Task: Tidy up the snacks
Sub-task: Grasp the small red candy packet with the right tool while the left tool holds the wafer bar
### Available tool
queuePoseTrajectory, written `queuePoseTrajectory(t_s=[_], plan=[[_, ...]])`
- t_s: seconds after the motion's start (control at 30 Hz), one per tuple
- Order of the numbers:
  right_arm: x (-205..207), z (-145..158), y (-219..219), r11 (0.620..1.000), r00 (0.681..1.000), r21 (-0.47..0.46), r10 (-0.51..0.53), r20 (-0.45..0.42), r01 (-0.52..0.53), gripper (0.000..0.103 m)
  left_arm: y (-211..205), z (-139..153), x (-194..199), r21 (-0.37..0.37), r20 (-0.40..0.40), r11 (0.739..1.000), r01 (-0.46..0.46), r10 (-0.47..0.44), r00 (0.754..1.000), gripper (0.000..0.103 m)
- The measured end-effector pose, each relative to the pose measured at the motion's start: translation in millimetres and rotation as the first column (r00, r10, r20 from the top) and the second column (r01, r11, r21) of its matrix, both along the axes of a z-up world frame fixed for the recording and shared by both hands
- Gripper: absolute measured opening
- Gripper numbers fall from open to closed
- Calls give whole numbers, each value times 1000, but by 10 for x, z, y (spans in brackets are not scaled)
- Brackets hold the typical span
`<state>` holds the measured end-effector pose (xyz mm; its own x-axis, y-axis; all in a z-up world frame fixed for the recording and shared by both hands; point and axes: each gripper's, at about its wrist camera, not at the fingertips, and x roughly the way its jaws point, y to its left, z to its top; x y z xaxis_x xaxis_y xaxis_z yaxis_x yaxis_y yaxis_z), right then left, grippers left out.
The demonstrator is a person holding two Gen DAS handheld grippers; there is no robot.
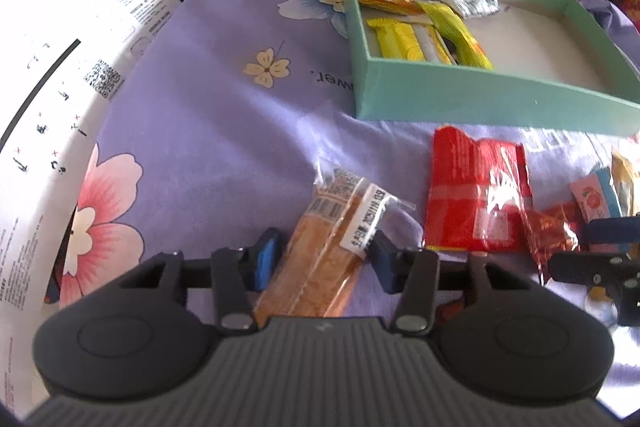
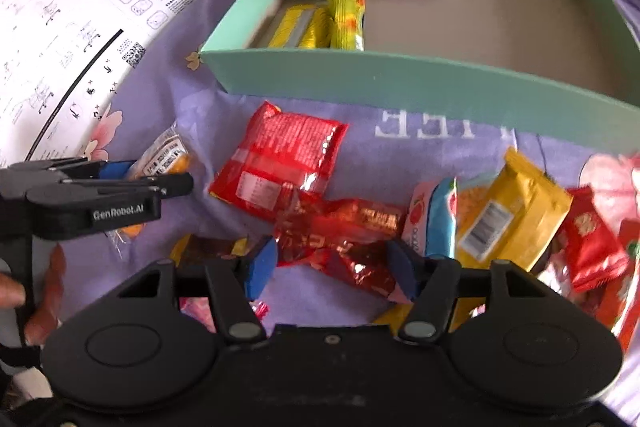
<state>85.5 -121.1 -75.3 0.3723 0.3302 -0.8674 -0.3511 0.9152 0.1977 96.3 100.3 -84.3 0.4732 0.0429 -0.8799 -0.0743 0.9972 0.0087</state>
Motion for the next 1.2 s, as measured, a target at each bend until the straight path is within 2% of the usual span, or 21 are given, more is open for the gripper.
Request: queuePoseTrajectory(t_s=[0.17, 0.27, 0.33, 0.4, 0.5, 0.6, 0.63, 0.7, 0.8, 0.97, 1.03, 1.07, 1.1, 1.13, 1.2], plan=[[2, -27, 41, 994, 994, -10, 112, -18, -112, 62, 89, 27, -64, -41, -19, 999, -21, 20, 1000, 45], [-36, -87, 138, 981, 985, -92, 171, 12, -169, 63, 159, 45, -139, -96, -36, 994, -57, 53, 998, 45], [21, -117, 205, 981, 987, -118, 160, 32, -156, 60, 181, 53, -166, -104, -43, 991, -79, 75, 996, 45], [118, -111, 250, 986, 991, -120, 122, 55, -114, 51, 193, 64, -174, -114, -49, 989, -93, 88, 995, 45], [269, -81, 247, 999, 999, -39, 37, 33, -35, 48, 176, 71, -178, -100, -51, 991, -92, 88, 995, 45], [312, -27, 218, 999, 998, 3, 39, 43, -39, 48, 156, 73, -172, -95, -53, 992, -83, 78, 995, 45], [319, -16, 207, 999, 998, -3, 48, 52, -48, 49, 149, 71, -169, -95, -53, 992, -80, 76, 996, 45], [360, -11, 177, 998, 997, -16, 56, 57, -56, 58, 137, 55, -155, -89, -51, 993, -78, 73, 996, 46], [442, -55, 185, 995, 994, -23, 99, 55, -98, 61, 117, 45, -129, -74, -47, 995, -70, 66, 997, 45], [512, -155, 275, 989, 987, -31, 148, 69, -146, 67, 102, 29, -102, -43, -45, 998, -46, 44, 998, 54], [510, -165, 284, 990, 986, -26, 141, 84, -139, 65, 100, 19, -95, -32, -41, 999, -39, 37, 998, 54], [501, -164, 289, 990, 987, -18, 138, 88, -137, 59, 91, 18, -85, -27, -41, 999, -33, 32, 999, 54], [479, -161, 289, 990, 986, -10, 138, 89, -138, 50, 72, 17, -75, -15, -41, 1000, -26, 26, 999, 49], [455, -154, 291, 991, 986, -8, 136, 92, -136, 49, 48, 18, -68, -4, -37, 1000, -18, 18, 999, 41], [406, -135, 275, 993, 990, 1, 116, 84, -116, 47, 12, 30, -49, 11, -37, 1000, -15, 15, 999, 39]])
